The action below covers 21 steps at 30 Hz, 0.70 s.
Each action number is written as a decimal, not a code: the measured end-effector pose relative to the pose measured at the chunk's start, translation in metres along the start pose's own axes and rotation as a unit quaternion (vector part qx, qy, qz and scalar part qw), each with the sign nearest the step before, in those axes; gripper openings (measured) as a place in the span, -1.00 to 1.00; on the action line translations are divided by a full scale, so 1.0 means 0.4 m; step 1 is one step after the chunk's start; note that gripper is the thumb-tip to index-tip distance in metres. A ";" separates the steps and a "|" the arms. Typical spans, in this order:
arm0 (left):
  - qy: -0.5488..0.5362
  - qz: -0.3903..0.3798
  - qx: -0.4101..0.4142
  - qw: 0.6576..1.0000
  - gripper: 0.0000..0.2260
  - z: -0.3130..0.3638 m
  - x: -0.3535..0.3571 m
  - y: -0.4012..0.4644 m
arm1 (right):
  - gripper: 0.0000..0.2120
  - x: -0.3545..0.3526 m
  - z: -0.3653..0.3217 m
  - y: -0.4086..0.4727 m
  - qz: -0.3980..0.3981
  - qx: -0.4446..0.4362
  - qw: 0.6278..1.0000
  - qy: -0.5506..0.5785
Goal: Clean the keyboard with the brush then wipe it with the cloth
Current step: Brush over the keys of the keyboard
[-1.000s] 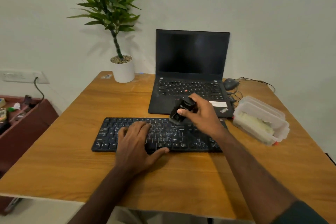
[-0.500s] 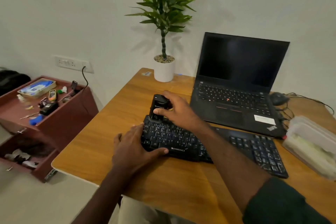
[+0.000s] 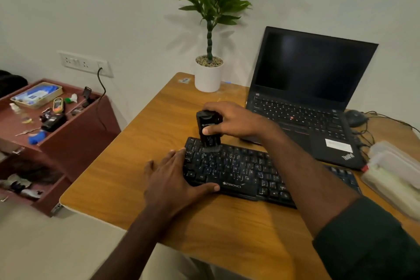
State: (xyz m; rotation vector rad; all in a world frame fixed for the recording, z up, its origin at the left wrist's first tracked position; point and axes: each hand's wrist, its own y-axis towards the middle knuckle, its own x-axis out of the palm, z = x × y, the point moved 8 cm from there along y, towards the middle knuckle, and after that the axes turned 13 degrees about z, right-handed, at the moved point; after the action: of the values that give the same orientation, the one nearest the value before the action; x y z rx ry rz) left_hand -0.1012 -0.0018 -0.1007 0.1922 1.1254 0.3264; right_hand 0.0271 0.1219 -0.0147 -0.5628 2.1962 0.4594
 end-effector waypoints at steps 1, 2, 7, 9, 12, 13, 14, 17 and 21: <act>0.001 -0.004 -0.001 1.000 0.16 0.004 0.000 -0.003 | -0.76 -0.009 0.003 -0.011 0.031 0.010 0.999 0.038; 0.001 -0.005 -0.002 1.000 0.15 0.010 0.001 -0.006 | -0.76 -0.014 0.003 -0.022 0.066 0.012 0.996 0.064; -0.013 0.000 -0.011 1.000 0.16 0.039 0.010 -0.029 | -0.73 0.036 0.012 -0.068 0.096 -0.008 0.993 0.074; -0.009 -0.002 -0.016 1.000 0.16 0.039 0.013 -0.031 | -0.72 0.024 0.035 -0.079 0.069 0.000 0.996 0.050; -0.009 -0.009 -0.014 1.000 0.16 0.040 0.013 -0.031 | -0.76 -0.014 0.068 -0.093 0.004 0.012 1.000 -0.001; -0.007 -0.012 -0.014 1.000 0.16 0.041 0.015 -0.031 | -0.77 -0.026 0.074 -0.096 -0.017 0.015 1.000 -0.017; -0.001 -0.016 -0.013 1.000 0.17 0.042 0.017 -0.031 | -0.78 -0.037 0.076 -0.099 -0.033 0.020 0.999 -0.026; 0.012 -0.018 -0.011 1.000 0.20 0.042 0.025 -0.028 | -0.78 -0.059 0.059 -0.092 -0.008 0.014 1.000 -0.013; 0.018 -0.013 -0.013 1.000 0.20 0.040 0.028 -0.031 | -0.74 -0.034 0.029 -0.089 0.072 -0.020 0.997 0.030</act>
State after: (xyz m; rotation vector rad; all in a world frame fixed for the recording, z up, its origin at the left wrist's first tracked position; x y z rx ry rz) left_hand -0.0802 -0.0091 -0.1074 0.1496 1.1573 0.3220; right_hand 0.0611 0.1010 -0.0161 -0.4458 2.2982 0.5707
